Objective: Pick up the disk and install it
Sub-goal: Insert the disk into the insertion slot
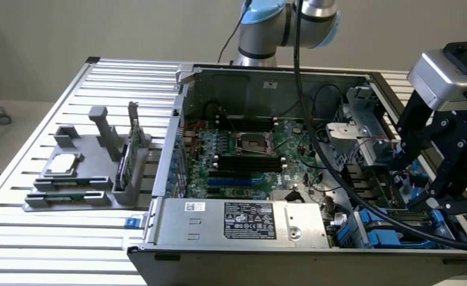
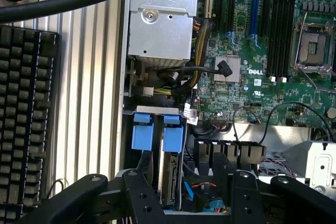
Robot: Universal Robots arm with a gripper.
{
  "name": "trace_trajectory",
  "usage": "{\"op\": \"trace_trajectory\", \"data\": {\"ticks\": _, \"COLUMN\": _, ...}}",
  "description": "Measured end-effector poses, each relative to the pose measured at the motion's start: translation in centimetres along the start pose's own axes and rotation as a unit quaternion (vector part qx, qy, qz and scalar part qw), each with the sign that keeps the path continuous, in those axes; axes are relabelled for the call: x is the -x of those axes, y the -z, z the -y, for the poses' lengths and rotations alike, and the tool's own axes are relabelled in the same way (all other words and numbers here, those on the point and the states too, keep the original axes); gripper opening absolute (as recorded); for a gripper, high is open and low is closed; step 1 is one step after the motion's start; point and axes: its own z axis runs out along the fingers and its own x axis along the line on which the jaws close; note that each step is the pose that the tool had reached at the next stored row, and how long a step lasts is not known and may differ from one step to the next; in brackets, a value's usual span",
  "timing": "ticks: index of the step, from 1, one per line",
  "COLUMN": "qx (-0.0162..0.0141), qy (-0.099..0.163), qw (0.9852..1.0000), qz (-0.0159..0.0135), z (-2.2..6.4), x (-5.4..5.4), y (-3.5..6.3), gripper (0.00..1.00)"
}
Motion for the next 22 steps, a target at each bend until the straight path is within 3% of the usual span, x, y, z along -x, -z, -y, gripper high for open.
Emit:
{"op": "trace_trajectory", "data": {"ticks": 18, "qx": 0.0, "qy": 0.0, "qw": 1.0, "qz": 0.0, "z": 0.0, "x": 0.0, "y": 0.0, "gripper": 0.58}}
{"op": "trace_trajectory", "data": {"ticks": 20, "qx": 0.0, "qy": 0.0, "qw": 1.0, "qz": -0.0001, "z": 0.0, "x": 0.0, "y": 0.01, "gripper": 0.56}}
{"op": "trace_trajectory", "data": {"ticks": 22, "qx": 0.0, "qy": 0.0, "qw": 1.0, "qz": 0.0, "z": 0.0, "x": 0.0, "y": 0.0, "gripper": 0.44}}
